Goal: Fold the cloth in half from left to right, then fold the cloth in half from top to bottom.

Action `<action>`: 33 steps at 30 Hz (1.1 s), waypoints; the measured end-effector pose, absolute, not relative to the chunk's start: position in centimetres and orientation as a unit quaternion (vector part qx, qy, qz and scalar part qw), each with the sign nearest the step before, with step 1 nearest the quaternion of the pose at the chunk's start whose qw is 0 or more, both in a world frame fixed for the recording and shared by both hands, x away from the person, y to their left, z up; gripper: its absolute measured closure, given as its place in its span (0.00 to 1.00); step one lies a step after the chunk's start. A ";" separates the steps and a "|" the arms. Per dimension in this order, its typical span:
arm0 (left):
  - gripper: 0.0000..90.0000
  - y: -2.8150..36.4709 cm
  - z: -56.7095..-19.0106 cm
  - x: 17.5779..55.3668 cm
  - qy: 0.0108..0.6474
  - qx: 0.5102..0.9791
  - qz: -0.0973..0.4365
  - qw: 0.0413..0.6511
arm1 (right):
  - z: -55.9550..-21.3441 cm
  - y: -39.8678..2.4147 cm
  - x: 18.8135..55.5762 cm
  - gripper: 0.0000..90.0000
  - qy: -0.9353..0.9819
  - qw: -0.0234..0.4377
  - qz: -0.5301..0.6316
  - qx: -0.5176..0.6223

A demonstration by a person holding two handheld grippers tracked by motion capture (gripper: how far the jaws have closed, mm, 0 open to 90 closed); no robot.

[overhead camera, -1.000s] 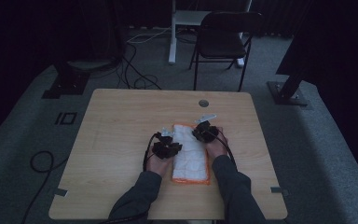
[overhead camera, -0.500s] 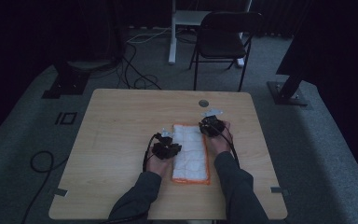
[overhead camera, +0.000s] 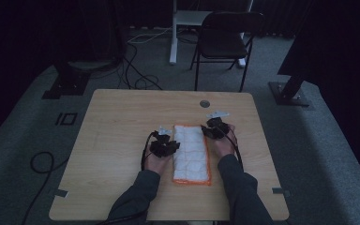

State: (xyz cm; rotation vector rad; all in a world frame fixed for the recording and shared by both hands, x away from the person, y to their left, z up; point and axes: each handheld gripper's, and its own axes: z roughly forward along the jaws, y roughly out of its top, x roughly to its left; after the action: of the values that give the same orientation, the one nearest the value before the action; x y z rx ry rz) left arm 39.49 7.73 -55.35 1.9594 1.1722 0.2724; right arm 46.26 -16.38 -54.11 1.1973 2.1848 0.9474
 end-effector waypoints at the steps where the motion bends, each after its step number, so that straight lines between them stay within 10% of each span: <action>1: 0.82 7.9 -55.3 39.6 0.465 0.777 0.111 0.409 | -54.3 -16.6 46.1 0.67 0.799 0.232 0.345 0.434; 33: 0.68 9.0 -54.2 43.5 0.440 0.774 0.144 0.431 | -55.3 -17.3 46.9 0.64 0.791 0.205 0.354 0.455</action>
State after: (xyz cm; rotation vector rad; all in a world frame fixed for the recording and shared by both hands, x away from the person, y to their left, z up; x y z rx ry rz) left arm 43.49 8.96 -54.22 1.9309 1.0970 0.3581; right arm 46.86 -17.32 -55.32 1.2678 2.2053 0.9866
